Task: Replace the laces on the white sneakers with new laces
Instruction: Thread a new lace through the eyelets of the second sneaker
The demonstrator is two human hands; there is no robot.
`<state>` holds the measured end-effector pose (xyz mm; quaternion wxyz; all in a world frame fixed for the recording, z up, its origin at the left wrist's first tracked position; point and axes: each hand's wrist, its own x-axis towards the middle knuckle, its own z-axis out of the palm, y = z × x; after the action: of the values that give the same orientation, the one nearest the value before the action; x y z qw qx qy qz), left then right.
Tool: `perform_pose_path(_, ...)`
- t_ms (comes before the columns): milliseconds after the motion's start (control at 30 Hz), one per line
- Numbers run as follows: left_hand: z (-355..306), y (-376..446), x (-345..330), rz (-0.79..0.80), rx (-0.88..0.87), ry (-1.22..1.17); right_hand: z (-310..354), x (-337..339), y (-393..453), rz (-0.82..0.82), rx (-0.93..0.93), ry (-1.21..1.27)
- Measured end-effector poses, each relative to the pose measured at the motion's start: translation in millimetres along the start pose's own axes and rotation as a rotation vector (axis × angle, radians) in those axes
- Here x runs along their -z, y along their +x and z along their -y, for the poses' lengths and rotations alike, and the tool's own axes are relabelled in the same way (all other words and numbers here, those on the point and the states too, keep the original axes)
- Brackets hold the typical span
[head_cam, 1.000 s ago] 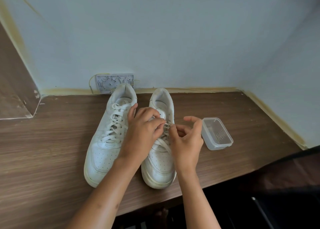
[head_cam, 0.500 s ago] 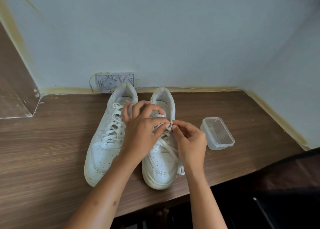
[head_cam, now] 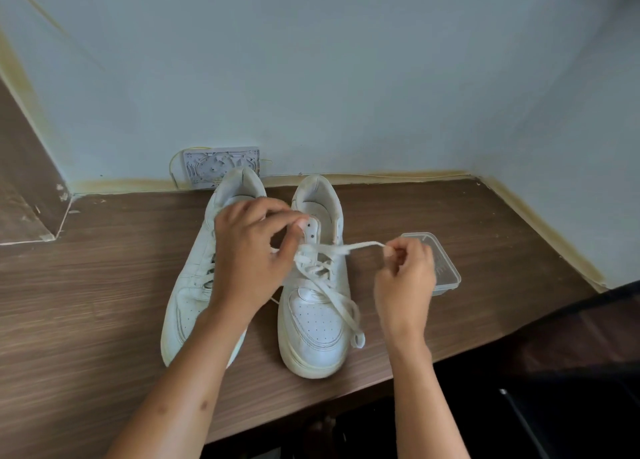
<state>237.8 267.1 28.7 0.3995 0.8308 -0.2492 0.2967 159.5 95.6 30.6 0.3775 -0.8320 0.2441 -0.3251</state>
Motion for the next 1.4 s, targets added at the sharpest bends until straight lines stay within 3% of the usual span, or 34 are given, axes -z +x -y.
perform_pose_path(100,11,-1,5,0.112,-0.045,0.050,-7,11,8,-0.110,-0.109,-0.035)
perform_pose_path(200,14,-3,7,0.176,-0.081,0.120,-15,11,10,-0.086,-0.096,-0.115)
perform_pose_path(400,15,-3,13,0.155,-0.050,0.159,-4,-15,-4,0.255,0.243,-0.174)
perform_pose_path(467,14,-3,15,0.150,-0.038,0.168,-2,-21,-10,0.277,0.291,-0.154)
perform_pose_path(600,14,-3,18,0.153,-0.016,0.152,-9,-11,-4,0.177,0.220,-0.113)
perform_pose_path(767,16,-3,20,0.153,-0.022,0.143,-24,15,14,-0.118,-0.076,-0.155)
perform_pose_path(867,17,-3,19,0.162,-0.020,0.139,-27,22,16,-0.176,-0.062,-0.223)
perform_pose_path(933,18,-4,17,0.194,-0.019,0.144,-26,16,14,-0.057,0.058,-0.226)
perform_pose_path(1067,20,-4,15,0.219,-0.010,0.141,-9,-4,2,0.340,0.233,-0.023)
perform_pose_path(1133,21,-4,15,0.228,-0.003,0.142,-2,-14,-5,0.384,0.264,0.005)
perform_pose_path(1233,22,-5,15,0.254,0.010,0.113,-2,-14,-6,0.321,0.216,0.021)
perform_pose_path(1400,22,-5,16,0.277,0.011,0.072,-16,14,11,-0.022,-0.205,0.078)
